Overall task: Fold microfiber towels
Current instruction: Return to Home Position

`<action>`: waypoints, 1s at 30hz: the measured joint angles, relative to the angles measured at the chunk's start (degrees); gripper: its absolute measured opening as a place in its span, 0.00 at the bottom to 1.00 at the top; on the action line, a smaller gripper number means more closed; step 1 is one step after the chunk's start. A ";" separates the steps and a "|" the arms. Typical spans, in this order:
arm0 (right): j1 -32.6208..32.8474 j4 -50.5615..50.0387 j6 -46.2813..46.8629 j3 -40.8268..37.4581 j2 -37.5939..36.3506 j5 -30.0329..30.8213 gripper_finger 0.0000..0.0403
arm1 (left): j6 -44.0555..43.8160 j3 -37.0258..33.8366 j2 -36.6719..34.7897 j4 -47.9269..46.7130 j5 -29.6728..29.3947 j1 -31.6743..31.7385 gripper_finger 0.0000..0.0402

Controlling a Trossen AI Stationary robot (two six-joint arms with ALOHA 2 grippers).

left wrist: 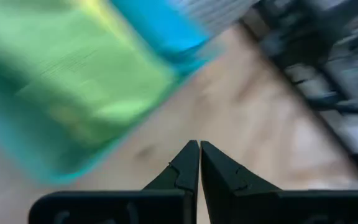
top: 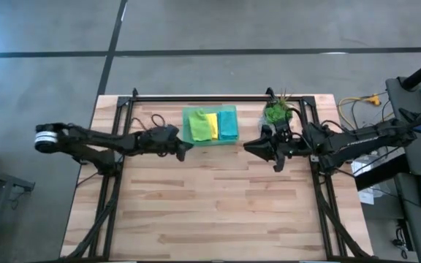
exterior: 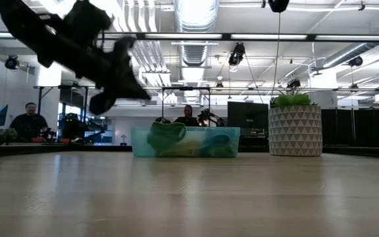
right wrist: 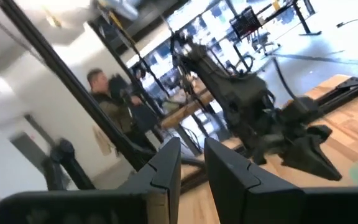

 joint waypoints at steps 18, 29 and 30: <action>-16.41 33.18 -13.60 0.57 -4.22 -6.54 0.02 | 10.36 4.92 -34.14 23.27 -4.03 0.14 0.00; -8.89 4.21 -18.52 -9.47 -36.89 10.50 0.02 | 12.69 1.53 -64.48 -13.41 -15.00 -0.05 0.00; -7.91 6.38 -18.19 -11.70 -38.64 12.25 0.02 | 12.02 1.45 -66.55 -16.55 -16.21 -0.03 0.00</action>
